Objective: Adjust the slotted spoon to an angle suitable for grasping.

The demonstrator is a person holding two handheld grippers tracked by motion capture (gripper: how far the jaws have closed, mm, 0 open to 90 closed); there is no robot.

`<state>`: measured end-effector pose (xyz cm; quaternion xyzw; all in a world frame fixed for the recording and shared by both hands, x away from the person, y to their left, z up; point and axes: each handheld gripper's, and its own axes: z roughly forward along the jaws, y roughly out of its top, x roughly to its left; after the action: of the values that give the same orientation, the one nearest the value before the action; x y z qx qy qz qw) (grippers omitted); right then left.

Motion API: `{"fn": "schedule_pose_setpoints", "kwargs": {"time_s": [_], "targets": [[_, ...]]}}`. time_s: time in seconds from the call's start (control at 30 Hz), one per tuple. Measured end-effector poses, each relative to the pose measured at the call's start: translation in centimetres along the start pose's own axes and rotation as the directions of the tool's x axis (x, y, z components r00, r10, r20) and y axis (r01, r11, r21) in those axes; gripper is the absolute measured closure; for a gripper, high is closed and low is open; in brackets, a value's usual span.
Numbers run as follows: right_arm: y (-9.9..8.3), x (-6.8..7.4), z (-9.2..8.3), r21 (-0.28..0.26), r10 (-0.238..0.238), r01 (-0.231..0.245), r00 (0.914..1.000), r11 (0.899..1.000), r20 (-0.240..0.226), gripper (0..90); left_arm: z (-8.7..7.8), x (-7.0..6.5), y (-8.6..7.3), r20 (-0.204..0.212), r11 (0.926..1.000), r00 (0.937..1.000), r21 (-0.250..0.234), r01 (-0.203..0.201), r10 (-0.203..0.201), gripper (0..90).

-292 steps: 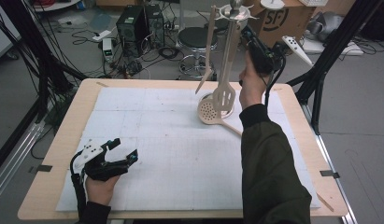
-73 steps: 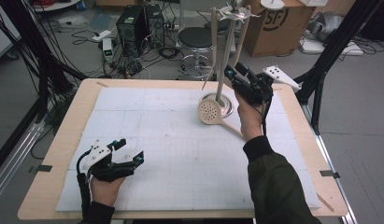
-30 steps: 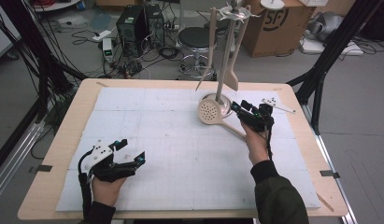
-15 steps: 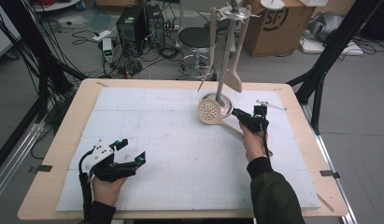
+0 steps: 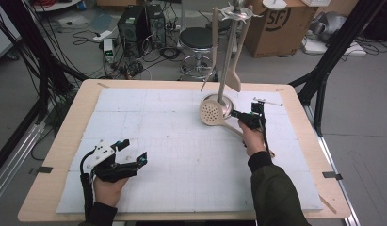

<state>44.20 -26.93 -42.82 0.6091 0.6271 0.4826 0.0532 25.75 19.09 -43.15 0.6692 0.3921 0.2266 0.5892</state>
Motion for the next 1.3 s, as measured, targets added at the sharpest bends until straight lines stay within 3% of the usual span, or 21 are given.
{"fn": "schedule_pose_setpoints", "kwargs": {"time_s": [0.13, 0.2, 0.37, 0.67, 0.73, 0.9, 1.1, 1.3], "targets": [[-0.1, 0.6, 1.5, 0.063, 0.006, -0.013, 0.9937, 0.998, 0.112, 90.0, -0.1, 0.0, 0.0, 0.002, 1.0000, 1.0000, 0.003, 0.001, -0.001, 13.9], [-0.1, 0.5, 2.2, 0.076, 0.039, -0.049, 0.9910, 0.996, 0.128, 90.0, -0.2, 0.0, 0.0, 0.001, 1.0000, 1.0000, 0.000, 0.003, -0.003, 13.9], [-0.1, 0.4, 3.1, 0.090, 0.061, -0.074, 0.9889, 0.993, 0.135, 90.0, -0.4, 0.1, 0.0, -0.003, 1.0000, 1.0000, -0.003, 0.008, -0.008, 13.9], [-0.5, -0.3, 3.7, 0.142, 0.119, -0.138, 0.9840, 0.980, 0.132, 90.0, -0.5, 0.2, 0.0, -0.003, 1.0000, 1.0000, -0.002, 0.004, -0.004, 13.9], [-0.6, -0.4, 3.9, 0.167, 0.115, -0.133, 0.9868, 0.977, 0.114, 89.9, -0.4, 0.1, 0.0, -0.002, 1.0000, 1.0000, -0.001, 0.005, -0.005, 13.9], [-0.9, 0.4, 3.9, 0.224, 0.081, -0.097, 0.9933, 0.970, 0.083, 89.9, -0.4, 0.1, 0.0, -0.004, 1.0000, 1.0000, 0.000, 0.003, -0.003, 13.9], [-2.1, 2.4, 3.9, 0.295, 0.029, -0.040, 0.9988, 0.955, 0.040, 89.9, -0.4, 0.0, 0.0, -0.004, 1.0000, 1.0000, 0.001, 0.000, 0.000, 13.9], [-3.7, 3.6, 3.4, 0.308, 0.008, -0.005, 0.9999, 0.951, -0.008, 89.9, -0.4, -0.2, 0.1, -0.001, 1.0000, 1.0000, -0.001, -0.003, 0.003, 13.9]]}}
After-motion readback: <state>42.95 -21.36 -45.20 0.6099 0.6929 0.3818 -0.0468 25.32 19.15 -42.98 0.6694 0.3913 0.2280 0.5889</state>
